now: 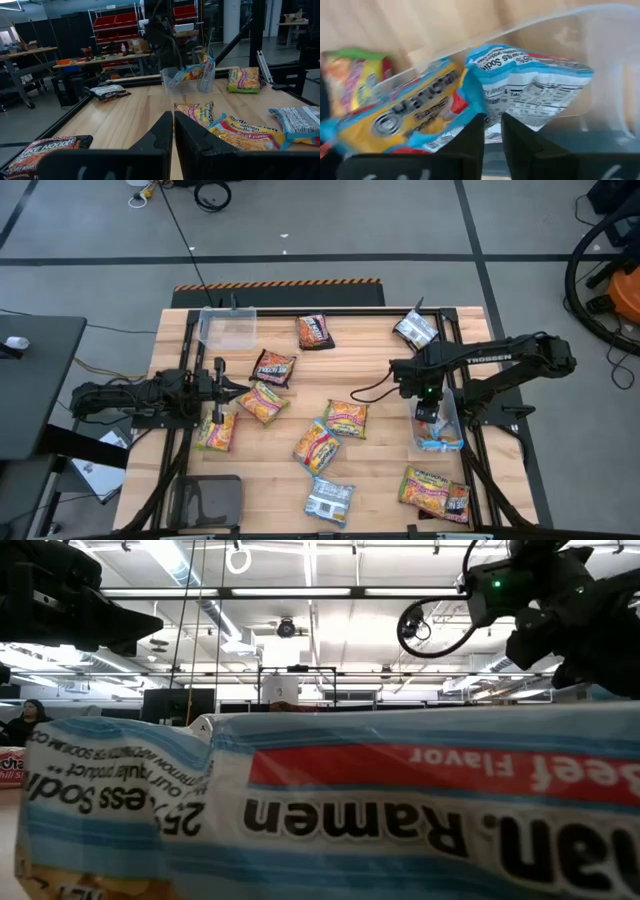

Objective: Sort Maruchan noodles
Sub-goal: Put the blue noodle pack into the bottom transparent bin

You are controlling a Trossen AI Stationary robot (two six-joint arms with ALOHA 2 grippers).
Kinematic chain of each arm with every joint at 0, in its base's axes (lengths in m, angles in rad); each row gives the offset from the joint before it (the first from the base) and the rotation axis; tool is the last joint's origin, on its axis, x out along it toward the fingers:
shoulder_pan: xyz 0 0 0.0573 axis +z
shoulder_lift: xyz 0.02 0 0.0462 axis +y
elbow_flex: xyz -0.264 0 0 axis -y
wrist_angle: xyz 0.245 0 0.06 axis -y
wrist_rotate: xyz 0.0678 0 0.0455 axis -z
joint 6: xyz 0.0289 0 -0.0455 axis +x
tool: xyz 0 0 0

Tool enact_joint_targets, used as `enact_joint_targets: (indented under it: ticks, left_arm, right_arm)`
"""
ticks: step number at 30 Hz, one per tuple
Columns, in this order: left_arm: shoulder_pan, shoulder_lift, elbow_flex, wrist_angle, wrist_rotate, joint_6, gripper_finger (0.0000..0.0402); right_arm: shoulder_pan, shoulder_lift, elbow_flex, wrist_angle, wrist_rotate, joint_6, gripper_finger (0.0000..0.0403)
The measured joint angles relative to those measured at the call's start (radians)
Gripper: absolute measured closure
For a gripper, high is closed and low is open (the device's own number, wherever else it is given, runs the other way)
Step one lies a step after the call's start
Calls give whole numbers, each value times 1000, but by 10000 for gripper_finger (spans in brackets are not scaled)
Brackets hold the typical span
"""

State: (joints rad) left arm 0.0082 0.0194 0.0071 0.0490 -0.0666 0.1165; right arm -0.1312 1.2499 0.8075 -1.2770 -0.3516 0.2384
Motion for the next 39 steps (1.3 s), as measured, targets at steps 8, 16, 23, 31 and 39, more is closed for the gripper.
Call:
enact_joint_targets:
  ticks: [8, 16, 23, 31, 39]
  left_arm:
    - [0, 0, 0, 0, 0, 0, 377]
    - [0, 0, 0, 0, 0, 0, 377]
    - [0, 0, 0, 0, 0, 0, 377]
    - [0, 0, 0, 0, 0, 0, 377]
    - [0, 0, 0, 0, 0, 0, 377]
  right_arm:
    - [0, 0, -7, 27, -4, 102, 395]
    - [7, -99, -7, -10, -96, 30, 398]
    - [14, -155, 75, -198, -152, -152, 400]
    - [118, -150, 143, -289, -134, -456, 400]
    - [122, -13, 131, -255, 25, -548, 399]
